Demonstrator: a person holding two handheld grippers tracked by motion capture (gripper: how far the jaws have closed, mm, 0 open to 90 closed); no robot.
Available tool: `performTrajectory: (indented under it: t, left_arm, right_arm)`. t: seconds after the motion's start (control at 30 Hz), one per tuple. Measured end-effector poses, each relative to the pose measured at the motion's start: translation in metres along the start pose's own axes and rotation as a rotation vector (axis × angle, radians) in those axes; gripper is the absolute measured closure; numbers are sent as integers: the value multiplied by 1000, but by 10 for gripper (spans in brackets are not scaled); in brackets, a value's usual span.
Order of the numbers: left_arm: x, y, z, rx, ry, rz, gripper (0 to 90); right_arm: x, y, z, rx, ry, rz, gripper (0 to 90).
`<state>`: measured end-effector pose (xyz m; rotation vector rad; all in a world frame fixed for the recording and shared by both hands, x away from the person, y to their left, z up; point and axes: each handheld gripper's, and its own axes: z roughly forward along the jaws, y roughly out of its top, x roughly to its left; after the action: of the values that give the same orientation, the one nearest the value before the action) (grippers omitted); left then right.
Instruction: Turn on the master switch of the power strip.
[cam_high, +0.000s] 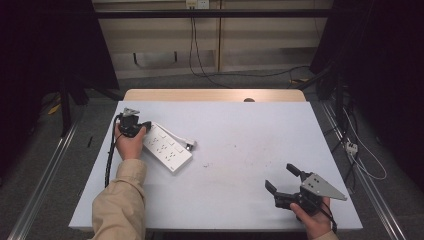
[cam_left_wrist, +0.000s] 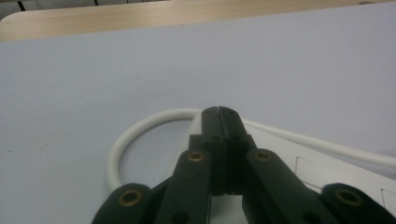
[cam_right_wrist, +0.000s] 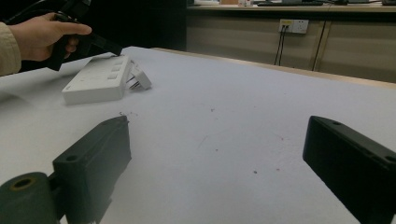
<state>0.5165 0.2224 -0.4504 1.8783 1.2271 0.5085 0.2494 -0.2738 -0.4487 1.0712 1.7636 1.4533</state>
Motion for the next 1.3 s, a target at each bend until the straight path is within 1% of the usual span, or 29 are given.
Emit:
performTrajectory:
  t: [0.1, 0.23, 0.33, 0.37, 0.47, 0.53, 0.6, 0.67, 0.73, 0.83, 0.9, 1.03, 1.1, 1.13, 1.2, 1.23, 1.3]
  left_arm:
    - [0, 0, 0, 5, 2, 7, 900]
    - [1, -2, 0, -1, -5, -3, 900]
    - [1, -1, 0, 1, -8, 0, 900]
    - [0, -1, 0, -2, -6, -13, 900]
    - [-1, 1, 0, 0, 6, 4, 900]
    - [0, 1, -1, -6, 6, -16, 900]
    - [0, 1, -2, -3, 14, -11, 900]
    - [1, 1, -3, 0, 8, -20, 900]
    - [1, 1, -5, 1, 16, -20, 897]
    - [2, 4, -8, -24, 4, -28, 885]
    - [0, 5, -10, -26, -7, -35, 877]
    - [-1, 6, -12, -22, -10, -36, 815]
    - [-3, 7, -14, -25, -16, -44, 752]
    - [-3, 7, -15, -23, -20, -40, 718]
    - [-5, 8, -17, -31, -33, -44, 667]
    - [-6, 9, -18, -37, -45, -53, 639]
    - [-8, 10, -20, -36, -62, -48, 601]
  right_arm:
    - [0, 0, 0, 0, -1, 1, 74]
    - [0, 0, 0, -1, 1, -2, 74]
    - [0, 0, 0, -1, 1, -1, 74]
    - [0, 0, 0, 0, 0, -1, 74]
    - [0, 0, 0, 0, 0, 1, 74]
    - [0, 1, 0, -1, 0, 1, 74]
    - [0, 0, 1, 0, 0, 2, 74]
    - [0, 1, 1, 0, 0, 4, 74]
    - [0, 1, 1, -1, 1, 5, 74]
    - [0, 1, 1, -1, 1, 6, 74]
    - [0, 1, 1, -2, 2, 6, 74]
    - [0, 1, 2, -2, 2, 4, 74]
    - [0, 1, 2, -2, 2, 4, 74]
    - [0, 1, 2, -3, 3, 4, 74]
    - [0, 1, 3, -3, 1, 3, 74]
    - [0, 1, 3, -2, 1, 5, 74]
    - [0, 1, 3, 1, 1, 4, 74]
